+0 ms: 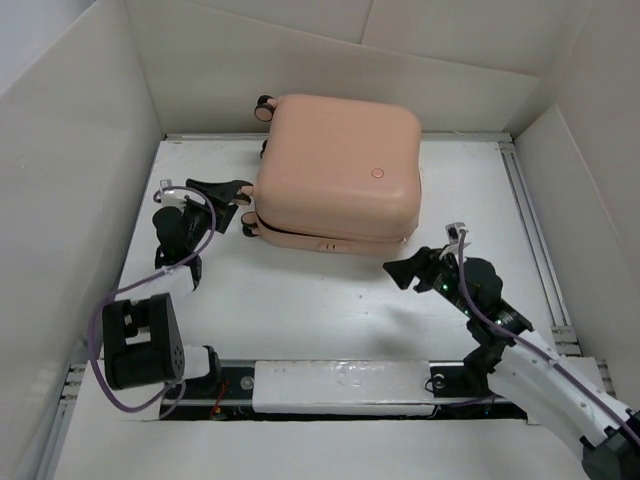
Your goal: Pack the luggage
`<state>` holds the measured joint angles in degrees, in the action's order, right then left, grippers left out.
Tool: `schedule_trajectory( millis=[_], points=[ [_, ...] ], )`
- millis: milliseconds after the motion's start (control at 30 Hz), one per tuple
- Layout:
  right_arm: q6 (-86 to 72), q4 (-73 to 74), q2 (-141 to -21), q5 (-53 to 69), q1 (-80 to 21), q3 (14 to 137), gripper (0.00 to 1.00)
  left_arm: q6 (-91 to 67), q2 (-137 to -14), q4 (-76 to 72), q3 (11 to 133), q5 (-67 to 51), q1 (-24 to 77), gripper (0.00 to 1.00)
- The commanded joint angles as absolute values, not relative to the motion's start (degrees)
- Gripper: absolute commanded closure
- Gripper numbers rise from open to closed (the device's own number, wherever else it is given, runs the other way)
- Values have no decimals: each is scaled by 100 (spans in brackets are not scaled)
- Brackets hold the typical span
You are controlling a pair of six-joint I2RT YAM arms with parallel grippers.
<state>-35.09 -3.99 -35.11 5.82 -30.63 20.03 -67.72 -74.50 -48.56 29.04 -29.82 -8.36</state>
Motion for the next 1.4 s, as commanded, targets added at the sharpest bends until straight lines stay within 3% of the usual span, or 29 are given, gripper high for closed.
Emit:
schedule_trajectory(
  millis=[0, 133, 300, 400, 467, 500, 567, 600, 633, 700, 833, 900, 967, 1100, 1233, 1367],
  points=[
    [-3779, -186, -3015, 89, -3715, 2092, 25, -6969, -7847, -5325, 3356, -3331, -835, 1],
    [-3779, 44, -2883, -456, -4313, 2092, 29, -7197, -8428, -5676, 3716, -3488, -782, 1],
    [-3779, 44, -3199, -650, -4578, 2091, 82, -7680, -8981, -6704, 3779, -3726, -721, 11],
    [-3727, 44, -3261, -729, -4579, 2092, 82, -7752, -9053, -6934, 3779, -3727, -607, 11],
    [-3727, 96, -3209, -878, -4579, 2092, 75, -7813, -9105, -7153, 3709, -3727, -536, 15],
    [-3727, 175, -3147, -1140, -4579, 2092, 61, -7813, -9105, -7233, 3709, -3727, -536, 24],
    [-3727, 298, -3146, -1440, -4579, 2092, 49, -7979, -9105, -7426, 3709, -3727, -536, 49],
    [-3727, 299, -3146, -1659, -4527, 2153, 44, -8041, -9105, -7636, 3657, -3787, -536, 64],
    [-3666, 299, -3199, -1757, -4457, 2153, 39, -8094, -9010, -7716, 3595, -3788, -536, 87],
    [-3411, 299, -3436, -1819, -4264, 2267, 40, -8095, -8817, -7595, 3473, -3788, -536, 100],
    [-2796, 35, -4059, -1697, -3825, 2539, 58, -7430, -8000, -6623, 3314, -3788, -536, 100],
    [-2542, 35, -4350, -1696, -3605, 2689, 61, -7208, -7455, -6277, 3261, -3788, -536, 100],
    [-2435, -61, -4403, -1592, -3306, 2690, 61, -7006, -7147, -5715, 3138, -3735, -536, 100],
    [-2242, -746, -4403, -802, -2612, 2356, 45, -6601, -6505, -5055, 3085, -3683, -536, 100],
    [-2040, -2000, -4797, 866, -1795, 2039, 44, -6469, -6504, -4834, 3085, -3683, -536, 100],
    [-1566, -2354, -5499, 2134, -1249, 2170, 44, -6530, -6434, -4912, 2690, -3735, -589, 100]
  ],
)
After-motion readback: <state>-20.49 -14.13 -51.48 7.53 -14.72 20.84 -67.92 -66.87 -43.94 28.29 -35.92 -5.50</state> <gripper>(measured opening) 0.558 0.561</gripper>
